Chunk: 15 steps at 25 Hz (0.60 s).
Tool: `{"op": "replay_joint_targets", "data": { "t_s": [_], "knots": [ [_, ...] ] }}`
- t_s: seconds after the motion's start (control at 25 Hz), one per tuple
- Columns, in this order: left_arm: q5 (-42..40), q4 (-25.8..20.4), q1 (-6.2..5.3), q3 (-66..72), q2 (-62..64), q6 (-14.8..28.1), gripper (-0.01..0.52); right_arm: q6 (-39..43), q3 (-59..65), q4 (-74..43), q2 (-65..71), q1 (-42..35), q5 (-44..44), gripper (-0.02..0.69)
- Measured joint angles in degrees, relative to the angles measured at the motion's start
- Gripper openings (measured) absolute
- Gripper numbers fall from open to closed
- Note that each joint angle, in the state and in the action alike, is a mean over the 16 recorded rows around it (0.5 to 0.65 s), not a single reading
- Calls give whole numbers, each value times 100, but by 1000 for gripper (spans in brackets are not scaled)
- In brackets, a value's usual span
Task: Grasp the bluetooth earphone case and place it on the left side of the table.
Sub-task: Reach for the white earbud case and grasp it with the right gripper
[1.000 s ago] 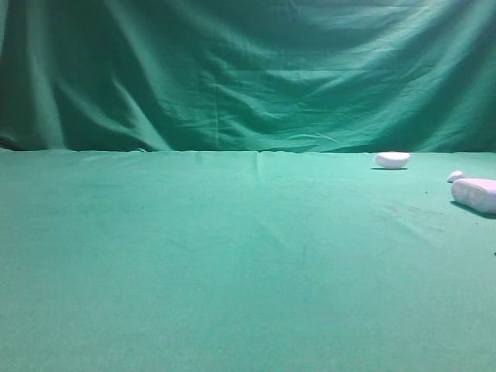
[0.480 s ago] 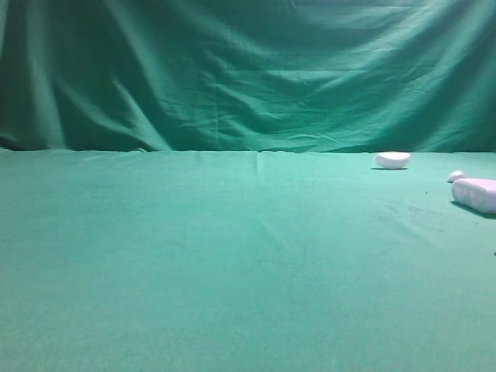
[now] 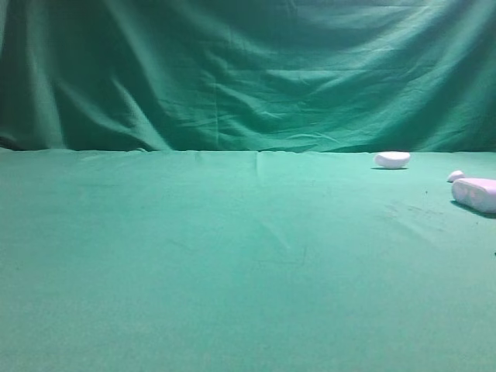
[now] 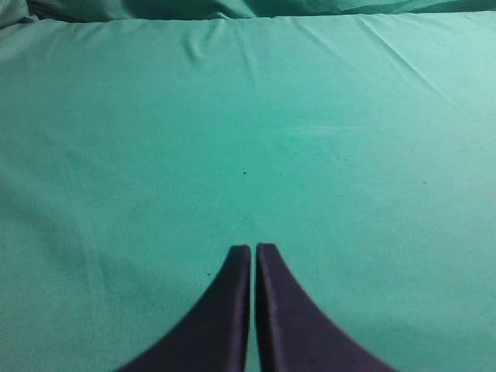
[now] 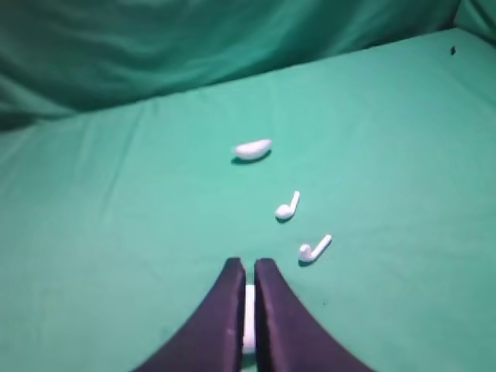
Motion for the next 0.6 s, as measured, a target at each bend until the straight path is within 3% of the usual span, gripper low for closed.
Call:
{"op": "replay_joint_targets", "data": {
  "t_s": [0.2,0.4,0.6],
  "knots": [
    [0,0,0,0,0,0,0,-94,-635,-629,1102,292,715,0],
    [0,0,0,0,0,0,0,324,-1165,-1570,2186,740,1243,6],
    [0,0,0,0,0,0,0,1096,-1434,-2447,3150,1198,1222,78]
  ]
}}
